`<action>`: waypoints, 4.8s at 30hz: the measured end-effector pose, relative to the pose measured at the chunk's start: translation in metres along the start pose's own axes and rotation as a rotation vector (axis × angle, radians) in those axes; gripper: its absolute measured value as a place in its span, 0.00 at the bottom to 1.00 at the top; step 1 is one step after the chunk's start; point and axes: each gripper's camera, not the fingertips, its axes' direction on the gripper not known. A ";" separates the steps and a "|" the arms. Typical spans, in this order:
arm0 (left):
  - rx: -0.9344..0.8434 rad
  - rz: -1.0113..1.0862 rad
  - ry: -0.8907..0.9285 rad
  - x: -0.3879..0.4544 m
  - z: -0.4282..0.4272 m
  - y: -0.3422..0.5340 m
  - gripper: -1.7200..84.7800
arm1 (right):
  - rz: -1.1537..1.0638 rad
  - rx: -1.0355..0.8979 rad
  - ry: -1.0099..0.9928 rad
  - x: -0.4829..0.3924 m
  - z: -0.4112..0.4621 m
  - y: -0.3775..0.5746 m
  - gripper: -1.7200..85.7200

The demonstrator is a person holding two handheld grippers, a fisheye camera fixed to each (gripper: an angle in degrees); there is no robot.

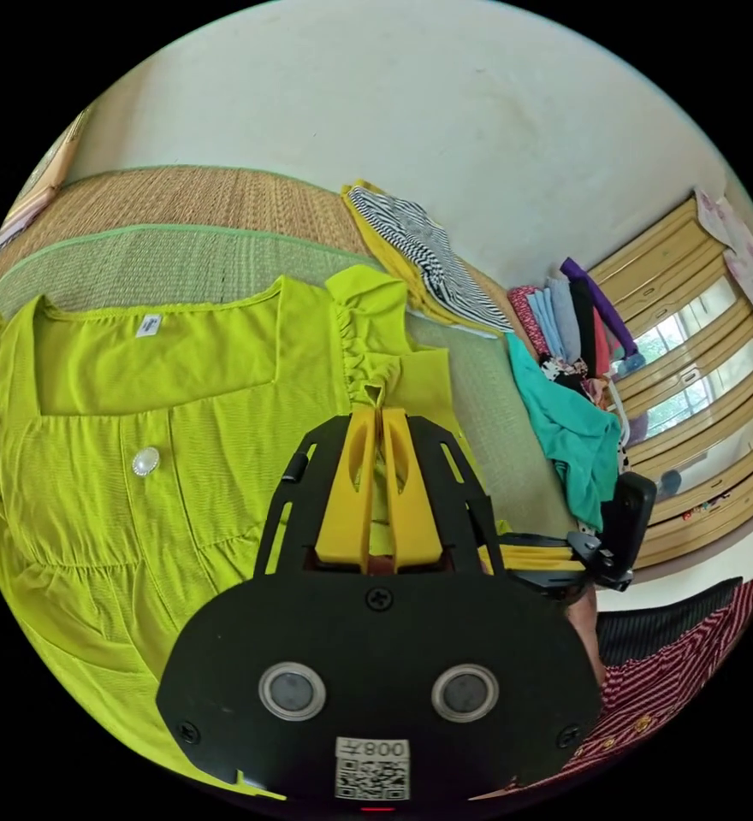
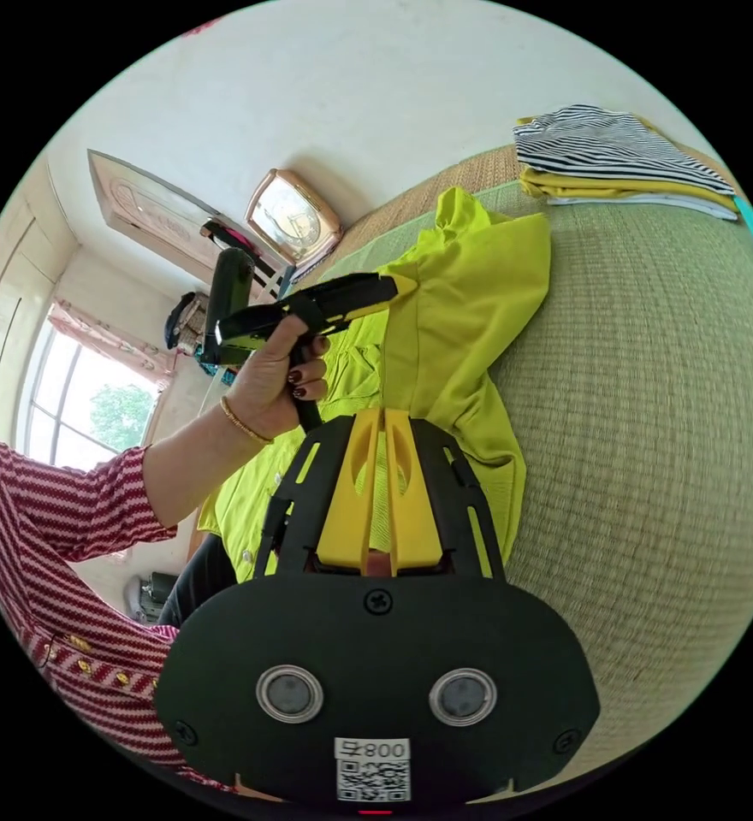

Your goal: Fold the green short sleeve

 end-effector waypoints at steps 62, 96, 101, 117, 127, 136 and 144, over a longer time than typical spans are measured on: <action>0.042 -0.138 -0.070 -0.164 -0.217 0.171 0.04 | 0.289 0.128 -0.318 0.059 -0.028 -0.029 0.02; 0.460 -0.666 -0.005 -0.447 -0.397 0.399 0.08 | -0.412 -0.364 0.048 -0.363 0.227 -0.206 0.10; 0.464 -0.669 0.020 -0.459 -0.399 0.407 0.04 | -0.631 -0.444 0.122 -0.465 0.308 -0.217 0.12; 0.554 -0.583 0.019 -0.460 -0.410 0.425 0.02 | -0.848 -0.506 0.477 -0.585 0.462 -0.207 0.12; 0.597 -0.378 -0.099 -0.424 -0.418 0.403 0.02 | -0.651 -0.444 0.252 -0.557 0.407 -0.275 0.03; 0.464 -0.113 -0.129 -0.379 -0.396 0.363 0.02 | -0.404 -0.315 0.068 -0.455 0.292 -0.319 0.03; 0.402 -0.065 -0.020 -0.373 -0.376 0.342 0.02 | -0.165 -0.319 0.040 -0.351 0.270 -0.315 0.04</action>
